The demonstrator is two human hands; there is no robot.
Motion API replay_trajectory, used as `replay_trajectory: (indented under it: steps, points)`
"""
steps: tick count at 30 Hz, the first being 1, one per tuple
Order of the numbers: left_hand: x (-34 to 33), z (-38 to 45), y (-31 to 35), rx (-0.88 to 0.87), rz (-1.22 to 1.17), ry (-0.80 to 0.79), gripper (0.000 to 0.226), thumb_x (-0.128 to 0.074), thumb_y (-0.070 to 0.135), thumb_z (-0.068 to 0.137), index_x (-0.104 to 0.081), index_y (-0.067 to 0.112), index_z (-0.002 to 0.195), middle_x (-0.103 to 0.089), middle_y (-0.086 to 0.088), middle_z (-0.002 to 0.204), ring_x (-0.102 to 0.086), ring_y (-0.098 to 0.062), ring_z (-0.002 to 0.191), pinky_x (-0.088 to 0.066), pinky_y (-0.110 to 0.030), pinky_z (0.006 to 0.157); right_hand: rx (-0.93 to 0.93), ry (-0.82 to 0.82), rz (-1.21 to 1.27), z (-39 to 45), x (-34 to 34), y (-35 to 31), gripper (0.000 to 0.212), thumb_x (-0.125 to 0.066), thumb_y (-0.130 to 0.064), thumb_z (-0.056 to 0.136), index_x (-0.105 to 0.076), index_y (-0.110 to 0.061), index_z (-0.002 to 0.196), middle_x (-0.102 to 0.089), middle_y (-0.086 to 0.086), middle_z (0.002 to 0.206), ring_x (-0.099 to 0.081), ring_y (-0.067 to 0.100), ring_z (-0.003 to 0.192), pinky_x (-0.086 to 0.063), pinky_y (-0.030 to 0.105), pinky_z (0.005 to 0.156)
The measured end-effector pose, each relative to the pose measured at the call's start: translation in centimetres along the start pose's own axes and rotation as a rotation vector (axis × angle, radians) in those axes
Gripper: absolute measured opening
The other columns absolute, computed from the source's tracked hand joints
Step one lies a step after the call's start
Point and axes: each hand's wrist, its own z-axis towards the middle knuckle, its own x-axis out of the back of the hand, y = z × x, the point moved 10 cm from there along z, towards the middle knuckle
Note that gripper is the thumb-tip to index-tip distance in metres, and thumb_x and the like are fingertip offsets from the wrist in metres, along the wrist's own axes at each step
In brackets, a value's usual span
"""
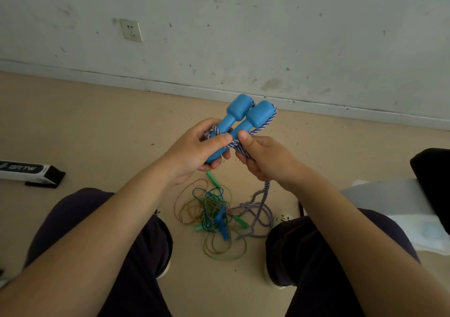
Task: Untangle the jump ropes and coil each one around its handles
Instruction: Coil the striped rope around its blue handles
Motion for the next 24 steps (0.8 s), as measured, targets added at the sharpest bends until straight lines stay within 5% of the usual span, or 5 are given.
replay_trajectory:
  steps: [9,12,17,24]
  points:
    - [1.2,0.4,0.8,-0.105,0.055,0.098,0.016,-0.058,0.022,0.100,-0.052,0.015,0.112,-0.065,-0.006,0.072,-0.054,-0.022,0.045,-0.035,-0.023,0.037,0.026,-0.133,0.062,0.1,-1.4,0.4,0.033,-0.043,-0.035,0.104,-0.051,-0.009,0.084,-0.031,0.002,0.057,-0.025,0.015,0.048,-0.023,0.026,0.046]
    - [1.9,0.5,0.6,-0.113,0.073,0.138,0.013,-0.060,0.023,0.099,-0.054,0.018,0.109,-0.066,-0.006,0.071,-0.053,-0.021,0.044,-0.036,-0.024,0.037,0.057,-0.082,-0.011,0.2,-1.0,0.1,0.035,-0.043,-0.031,0.104,-0.053,-0.007,0.080,-0.044,0.006,0.062,-0.042,0.017,0.052,-0.038,0.028,0.053]
    - [2.5,0.7,0.2,-0.088,0.067,0.201,0.012,-0.061,0.023,0.099,-0.056,0.017,0.107,-0.066,-0.006,0.070,-0.050,-0.018,0.044,-0.031,-0.022,0.037,0.004,-0.051,-0.053,0.3,-1.0,-0.2,0.038,-0.044,-0.034,0.104,-0.052,-0.014,0.072,-0.036,-0.007,0.049,-0.028,0.008,0.043,-0.026,0.020,0.042]
    - [4.4,0.9,-0.2,-0.026,0.227,0.281,0.016,-0.061,0.025,0.098,-0.057,0.016,0.110,-0.065,-0.007,0.071,-0.049,-0.015,0.044,-0.036,-0.021,0.040,0.105,-0.007,-0.120,-0.5,-0.2,-1.1,0.032,-0.051,-0.030,0.101,-0.057,-0.017,0.072,-0.042,-0.010,0.049,-0.036,0.008,0.046,-0.032,0.024,0.048]
